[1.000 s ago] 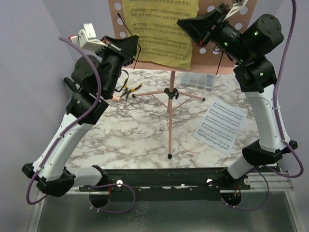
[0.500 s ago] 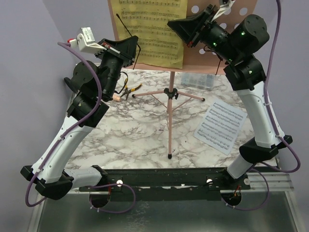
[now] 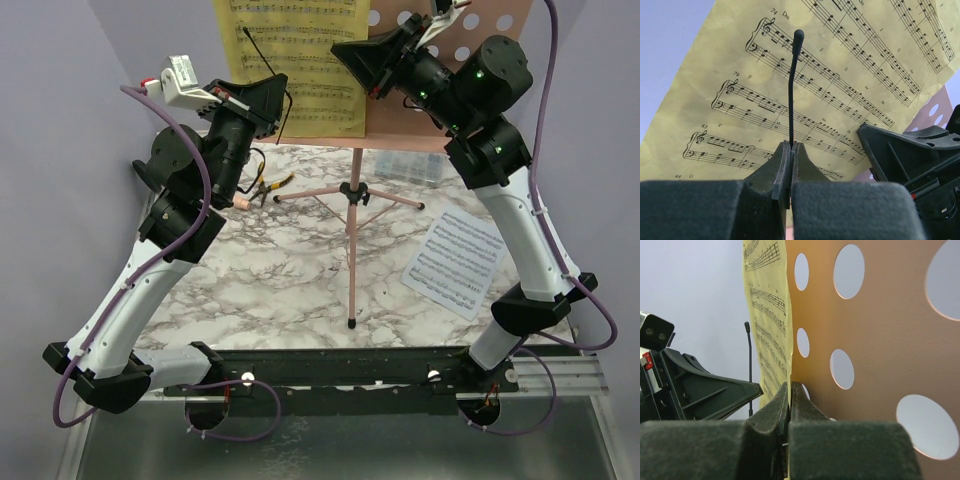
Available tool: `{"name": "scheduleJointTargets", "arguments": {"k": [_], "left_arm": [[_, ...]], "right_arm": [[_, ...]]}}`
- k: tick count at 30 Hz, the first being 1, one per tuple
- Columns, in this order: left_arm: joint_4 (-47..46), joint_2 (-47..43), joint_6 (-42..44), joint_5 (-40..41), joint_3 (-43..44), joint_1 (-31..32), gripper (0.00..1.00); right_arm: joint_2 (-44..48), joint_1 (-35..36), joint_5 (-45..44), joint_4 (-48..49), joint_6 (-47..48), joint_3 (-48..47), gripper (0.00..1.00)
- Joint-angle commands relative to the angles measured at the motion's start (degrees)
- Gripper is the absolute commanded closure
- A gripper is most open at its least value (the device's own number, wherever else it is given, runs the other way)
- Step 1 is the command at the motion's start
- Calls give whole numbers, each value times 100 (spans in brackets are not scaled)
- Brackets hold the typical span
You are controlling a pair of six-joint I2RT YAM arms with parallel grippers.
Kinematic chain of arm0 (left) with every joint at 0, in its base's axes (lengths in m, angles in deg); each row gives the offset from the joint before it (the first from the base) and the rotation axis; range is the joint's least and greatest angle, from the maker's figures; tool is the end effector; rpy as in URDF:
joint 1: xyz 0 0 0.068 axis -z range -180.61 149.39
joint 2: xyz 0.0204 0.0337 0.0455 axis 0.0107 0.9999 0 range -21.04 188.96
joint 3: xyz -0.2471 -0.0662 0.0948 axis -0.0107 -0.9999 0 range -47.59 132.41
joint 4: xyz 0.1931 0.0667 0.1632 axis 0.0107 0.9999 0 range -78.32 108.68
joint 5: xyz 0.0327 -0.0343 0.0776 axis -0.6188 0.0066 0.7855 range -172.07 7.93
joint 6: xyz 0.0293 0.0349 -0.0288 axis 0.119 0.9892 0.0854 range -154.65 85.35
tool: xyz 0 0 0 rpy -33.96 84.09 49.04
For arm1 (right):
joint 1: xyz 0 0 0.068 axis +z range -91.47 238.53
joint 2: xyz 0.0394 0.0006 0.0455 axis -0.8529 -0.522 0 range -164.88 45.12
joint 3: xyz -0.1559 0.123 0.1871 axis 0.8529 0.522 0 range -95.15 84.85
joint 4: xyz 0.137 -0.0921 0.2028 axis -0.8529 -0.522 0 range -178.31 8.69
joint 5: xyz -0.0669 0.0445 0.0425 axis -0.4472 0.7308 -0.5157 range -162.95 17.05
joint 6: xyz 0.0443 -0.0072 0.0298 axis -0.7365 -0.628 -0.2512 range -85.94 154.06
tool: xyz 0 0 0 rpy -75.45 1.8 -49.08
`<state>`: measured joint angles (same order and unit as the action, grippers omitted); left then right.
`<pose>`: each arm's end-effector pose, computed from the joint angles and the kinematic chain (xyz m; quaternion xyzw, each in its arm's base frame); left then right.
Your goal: Set up the instrument practice props
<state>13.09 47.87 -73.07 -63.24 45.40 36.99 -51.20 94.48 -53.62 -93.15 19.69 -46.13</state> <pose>0.1841 -0.1275 0.5560 -0.1400 0.5459 -0.4342 0.7028 0.2486 0.1949 0.6065 -0.2396 0.5095 0.4332 0.7038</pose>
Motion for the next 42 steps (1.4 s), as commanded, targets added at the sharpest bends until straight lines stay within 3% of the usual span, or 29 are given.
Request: {"name": "scheduleJointTargets", "arguments": {"k": [1, 14, 29, 36, 42], "left_arm": [[-159, -36, 36, -168, 191, -14, 100], [-150, 15, -59, -227, 250, -13, 97], [-14, -92, -79, -310, 188, -18, 71], [41, -327, -87, -266, 8, -17, 53], [152, -642, -114, -307, -160, -16, 38]], "right_arm": [[152, 35, -273, 251, 145, 59, 100], [361, 35, -504, 416, 293, 437, 100], [381, 35, -590, 533, 288, 591, 100], [429, 33, -668, 586, 279, 694, 100], [471, 35, -719, 498, 279, 689, 78]]}}
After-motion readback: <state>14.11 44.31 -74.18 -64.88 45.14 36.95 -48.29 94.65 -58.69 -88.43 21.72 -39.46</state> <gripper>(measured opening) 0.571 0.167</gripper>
